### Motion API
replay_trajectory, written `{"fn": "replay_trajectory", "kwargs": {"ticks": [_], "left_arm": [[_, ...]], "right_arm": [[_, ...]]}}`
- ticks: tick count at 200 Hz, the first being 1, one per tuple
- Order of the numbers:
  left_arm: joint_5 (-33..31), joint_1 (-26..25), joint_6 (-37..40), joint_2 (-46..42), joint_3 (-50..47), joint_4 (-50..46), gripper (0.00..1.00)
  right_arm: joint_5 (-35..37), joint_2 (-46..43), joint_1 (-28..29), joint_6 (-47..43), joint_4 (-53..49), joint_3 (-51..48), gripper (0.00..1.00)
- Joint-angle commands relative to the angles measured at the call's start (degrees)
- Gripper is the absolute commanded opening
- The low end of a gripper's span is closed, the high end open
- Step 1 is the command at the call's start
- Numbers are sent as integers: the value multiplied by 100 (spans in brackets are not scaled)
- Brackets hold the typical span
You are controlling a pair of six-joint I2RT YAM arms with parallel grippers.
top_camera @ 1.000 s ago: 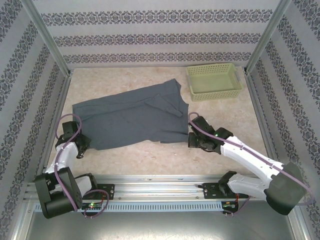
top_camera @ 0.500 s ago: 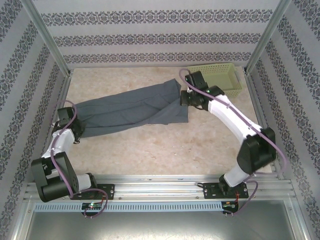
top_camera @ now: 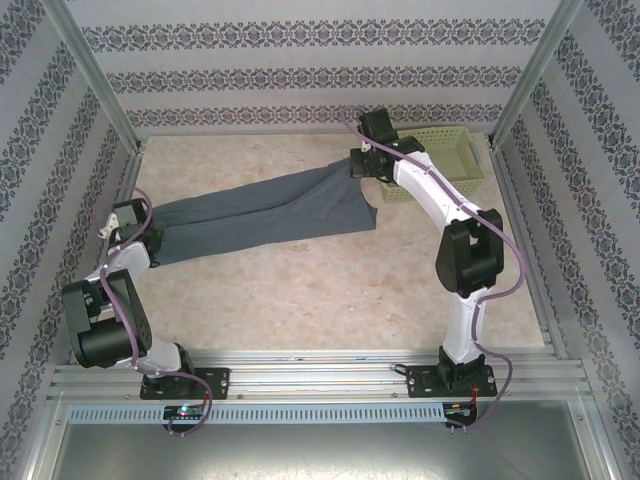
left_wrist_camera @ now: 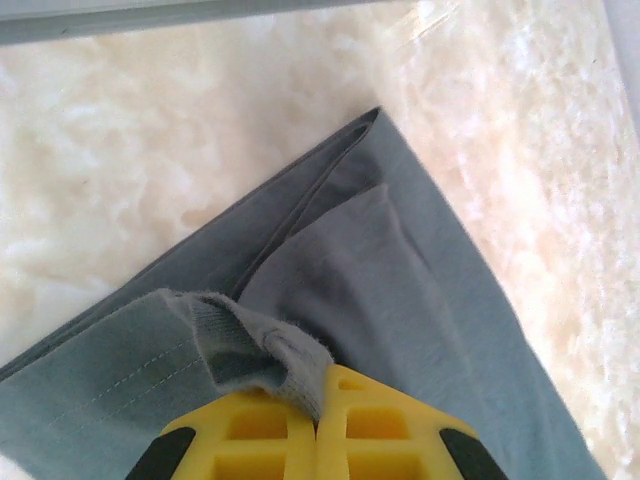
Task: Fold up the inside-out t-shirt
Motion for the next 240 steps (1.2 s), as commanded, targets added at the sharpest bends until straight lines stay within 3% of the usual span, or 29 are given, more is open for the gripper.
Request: {"fn": "replay_trajectory", "kwargs": {"ticks": [1, 12, 20, 32, 44, 55, 99, 137, 176, 240], "left_arm": [[-179, -54, -169, 193, 219, 411, 0], [-112, -51, -143, 338, 254, 509, 0], [-59, -49, -106, 450, 321, 518, 1], [8, -49, -23, 611, 459, 447, 12], [41, -39, 73, 730, 591, 337, 27], [88, -24, 161, 777, 684, 156, 34], [123, -104, 421, 279, 365, -259, 39], [128, -738, 594, 3, -7, -66, 42], [484, -1034, 781, 722, 470, 41, 47], [591, -939, 684, 1493, 684, -155, 53]], "right_arm": [[-65, 350, -72, -144, -15, 447, 0], [-128, 514, -69, -181, 7, 594, 0], [-157, 645, -66, -191, 32, 715, 11], [-152, 861, -74, -239, 14, 933, 27], [-29, 1055, -89, -254, -182, 1203, 37], [90, 1087, -89, -254, -316, 1290, 44], [-137, 219, 78, -139, 248, -165, 52], [-286, 79, 190, 119, 632, -1080, 70], [-260, 709, 159, 137, 400, -504, 84], [-204, 1994, -36, 438, -343, 936, 89]]}}
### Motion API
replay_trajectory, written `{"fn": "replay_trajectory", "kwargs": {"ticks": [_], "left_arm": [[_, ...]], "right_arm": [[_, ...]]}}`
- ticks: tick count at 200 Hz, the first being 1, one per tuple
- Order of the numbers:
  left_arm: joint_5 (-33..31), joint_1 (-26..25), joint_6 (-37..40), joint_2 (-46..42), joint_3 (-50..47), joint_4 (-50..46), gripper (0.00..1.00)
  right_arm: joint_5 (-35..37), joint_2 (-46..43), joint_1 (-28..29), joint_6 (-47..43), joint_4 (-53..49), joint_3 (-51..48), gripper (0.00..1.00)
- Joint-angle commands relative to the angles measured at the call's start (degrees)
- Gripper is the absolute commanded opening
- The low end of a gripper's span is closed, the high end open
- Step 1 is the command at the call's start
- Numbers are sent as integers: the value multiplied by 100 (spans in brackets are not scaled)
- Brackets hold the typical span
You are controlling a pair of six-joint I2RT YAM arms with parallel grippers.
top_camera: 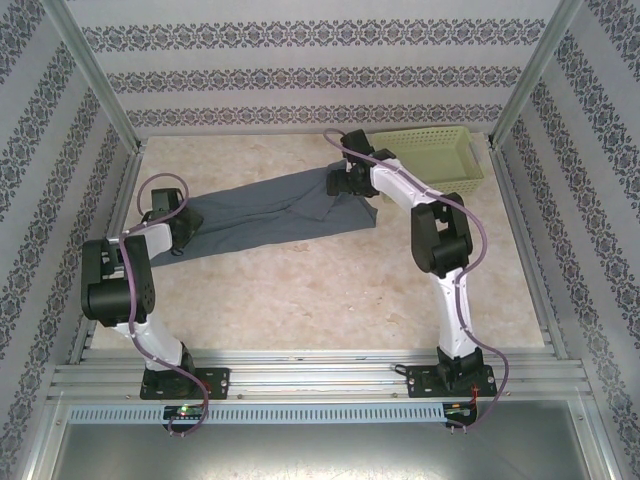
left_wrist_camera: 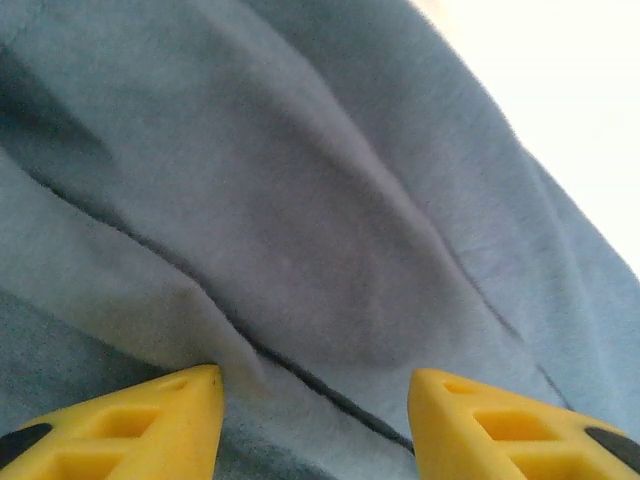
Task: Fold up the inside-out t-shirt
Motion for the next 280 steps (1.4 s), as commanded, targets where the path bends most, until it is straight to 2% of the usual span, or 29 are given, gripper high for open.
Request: {"fn": "replay_trajectory", "kwargs": {"ticks": [1, 45, 69, 90, 99, 112, 142, 158, 188, 213, 255, 280], "left_arm": [[31, 94, 13, 66, -30, -161, 53], [100, 147, -71, 123, -221, -110, 55], [184, 148, -129, 130, -321, -32, 55], [299, 139, -184, 126, -439, 44, 55], [329, 139, -206, 105, -502, 74, 55], [378, 134, -233, 49, -615, 128, 55], [383, 88, -181, -148, -775, 60, 55], [385, 43, -159, -295, -871, 15, 55], [341, -82, -72, -609, -1062, -113, 55], [389, -142, 3, -845, -1314, -173, 55], [446, -318, 17, -1346, -1827, -261, 55], [395, -725, -77, -1590, -1986, -372, 55]], "right_arm": [[45, 420, -120, 221, -460, 518, 89], [101, 1095, -74, 390, -985, 1136, 87], [59, 1208, 34, 411, -1065, 1217, 81], [-14, 1326, 155, 364, -1204, 1441, 71], [-3, 1399, 222, 317, -1313, 1579, 63], [-104, 1437, 272, 288, -1349, 1663, 47], [-460, 1124, 343, 263, -1000, 1288, 12], [-400, 718, 357, 259, -703, 833, 0], [-267, -315, 279, 260, 19, -322, 0], [-70, -1018, 300, -59, 177, -899, 0], [566, -1922, 403, -502, 93, -1372, 0], [1246, -2320, 573, -889, -334, -1297, 0]]}}
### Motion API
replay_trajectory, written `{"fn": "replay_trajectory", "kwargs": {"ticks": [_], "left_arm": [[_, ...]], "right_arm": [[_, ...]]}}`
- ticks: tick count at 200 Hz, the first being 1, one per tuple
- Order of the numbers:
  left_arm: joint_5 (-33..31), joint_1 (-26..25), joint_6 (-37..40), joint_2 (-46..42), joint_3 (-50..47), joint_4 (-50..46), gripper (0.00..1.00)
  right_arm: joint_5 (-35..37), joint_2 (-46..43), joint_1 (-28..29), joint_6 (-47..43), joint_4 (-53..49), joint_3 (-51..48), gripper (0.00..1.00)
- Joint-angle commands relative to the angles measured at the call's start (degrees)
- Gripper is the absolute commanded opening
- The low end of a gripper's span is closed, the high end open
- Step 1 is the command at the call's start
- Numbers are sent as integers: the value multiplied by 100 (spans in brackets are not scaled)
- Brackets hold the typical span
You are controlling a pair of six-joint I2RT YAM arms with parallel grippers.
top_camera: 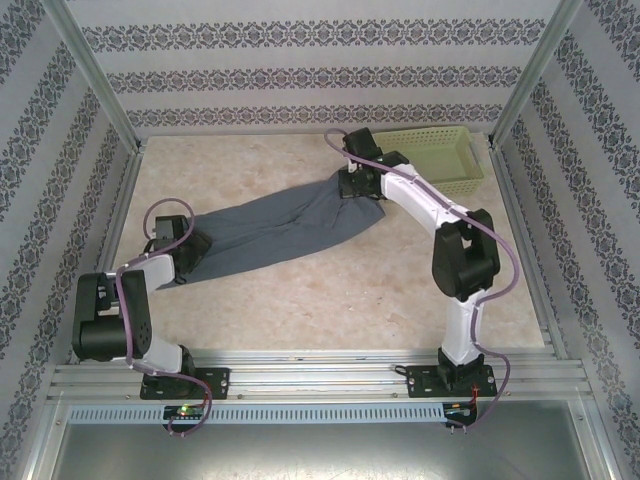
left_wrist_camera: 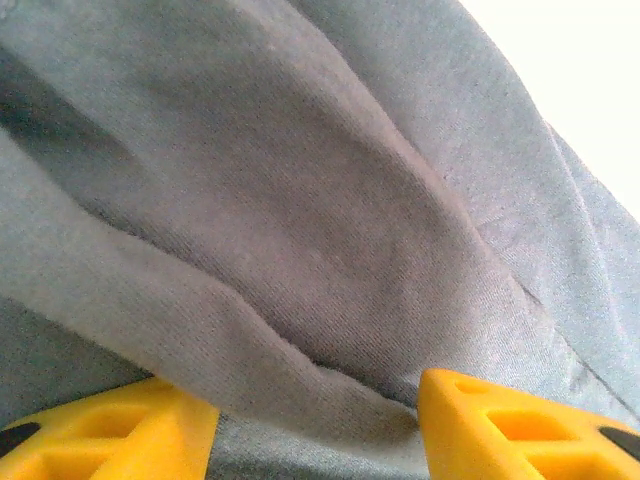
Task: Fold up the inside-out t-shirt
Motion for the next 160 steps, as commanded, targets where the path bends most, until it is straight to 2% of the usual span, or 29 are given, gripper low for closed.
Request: {"fn": "replay_trajectory", "kwargs": {"ticks": [1, 56, 70, 83, 95, 116, 139, 160], "left_arm": [[1, -409, -48, -157, -251, -667, 55], [-113, -2033, -739, -637, -159, -768, 55], [-124, -2263, -767, -823, 0, -947, 56], [-186, -2265, -731, -1094, 104, -1169, 56], [-493, -2229, -553, -1401, 214, -1510, 56], [-874, -1979, -104, -1760, 270, -1873, 56], [-366, -1409, 163, -1646, 203, -1817, 53], [-174, -1164, 251, -1539, 102, -1680, 50]], "right_arm": [[914, -438, 164, -520, -320, -13, 0], [2600, -1298, 581, -1404, -1244, 277, 0], [2976, -1444, 647, -1574, -1418, 308, 0], [2981, -1558, 652, -1606, -1551, 321, 0], [2929, -1654, 686, -1598, -1609, 288, 0], [3075, -1734, 905, -1724, -1622, 245, 0], [3237, -1575, 1308, -1791, -1784, 479, 0], [3234, -1171, 1748, -1737, -2038, 910, 0]]}}
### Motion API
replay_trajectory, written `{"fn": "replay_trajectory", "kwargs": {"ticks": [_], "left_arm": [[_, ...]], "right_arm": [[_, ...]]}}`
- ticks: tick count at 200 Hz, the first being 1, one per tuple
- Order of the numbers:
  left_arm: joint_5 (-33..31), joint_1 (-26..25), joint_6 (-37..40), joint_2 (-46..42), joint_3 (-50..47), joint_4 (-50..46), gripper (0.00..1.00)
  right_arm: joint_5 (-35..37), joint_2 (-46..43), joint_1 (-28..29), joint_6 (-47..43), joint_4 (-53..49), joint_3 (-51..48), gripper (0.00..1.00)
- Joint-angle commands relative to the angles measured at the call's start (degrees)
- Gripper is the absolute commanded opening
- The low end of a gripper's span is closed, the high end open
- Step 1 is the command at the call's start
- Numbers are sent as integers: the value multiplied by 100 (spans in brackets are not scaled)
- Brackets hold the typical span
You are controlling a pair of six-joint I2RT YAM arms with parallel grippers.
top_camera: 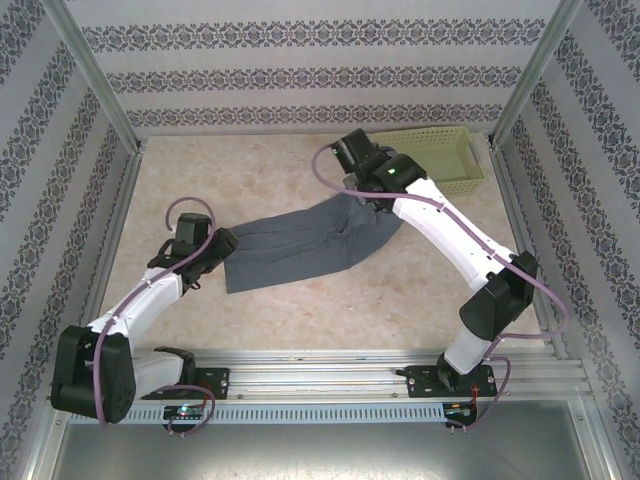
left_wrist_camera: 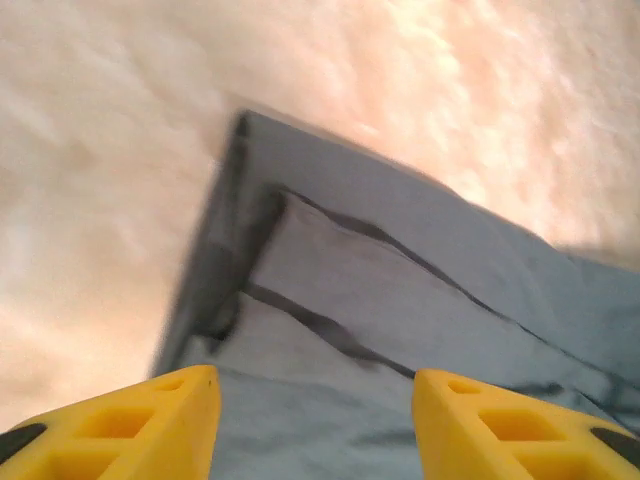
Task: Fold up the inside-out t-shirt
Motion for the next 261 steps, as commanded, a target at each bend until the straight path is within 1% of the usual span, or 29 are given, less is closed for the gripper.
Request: {"fn": "replay_trajectory", "kwargs": {"ticks": [1, 15, 34, 62, 81, 113, 129, 149, 171, 186, 198, 203, 208, 213, 219, 235, 242, 261], "left_arm": [[210, 257, 350, 128, -113, -241, 50], [269, 338, 342, 168, -235, -59, 48], [394, 371, 358, 348, -392, 235, 44], [981, 363, 352, 795, -624, 957, 36], [1263, 316, 240, 1011, -794, 1396, 30], [1456, 196, 107, 1224, -1006, 1831, 23], [1561, 169, 40, 1285, -1134, 2046, 19], [1587, 135, -26, 1300, -1294, 2222, 16], [1549, 136, -79, 1223, -1450, 2311, 15], [1437, 136, -129, 1073, -1559, 2305, 15], [1304, 134, -165, 853, -1613, 2197, 15], [1221, 136, -193, 733, -1645, 2129, 15], [1100, 134, -230, 566, -1678, 2008, 15], [956, 134, -267, 370, -1716, 1843, 16], [771, 134, -307, 99, -1749, 1628, 18], [304, 150, -275, -693, -1748, 887, 21], [117, 156, -213, -1044, -1712, 553, 25], [-154, 169, 86, -1721, -1480, -185, 31]], "right_arm": [[288, 365, 479, -83, -300, 584, 0], [181, 701, 802, -8, -491, 933, 0], [-74, 1376, 1228, 107, -855, 1592, 0], [-513, 2398, 1672, 323, -1458, 2788, 0], [-816, 3052, 1845, 459, -1757, 3558, 0], [-1216, 4023, 1938, 675, -2192, 4786, 0], [-1391, 4310, 1950, 749, -2245, 5067, 0], [-1676, 4440, 1955, 821, -2102, 5066, 0], [-1942, 4519, 1959, 896, -1952, 5067, 0], [-2115, 4578, 1966, 931, -1825, 5056, 7], [-2246, 4658, 1951, 949, -1736, 5116, 16], [-2312, 4698, 1943, 949, -1714, 5176, 22], [-2360, 4734, 1934, 954, -1700, 5245, 32], [-2402, 4764, 1925, 957, -1719, 5346, 39], [-2420, 4791, 1900, 959, -1755, 5465, 44], [-2476, 4671, 1810, 982, -1878, 5659, 52], [-2492, 4520, 1763, 991, -1897, 5629, 55], [-2504, 3902, 1601, 947, -1807, 5165, 59]]}}
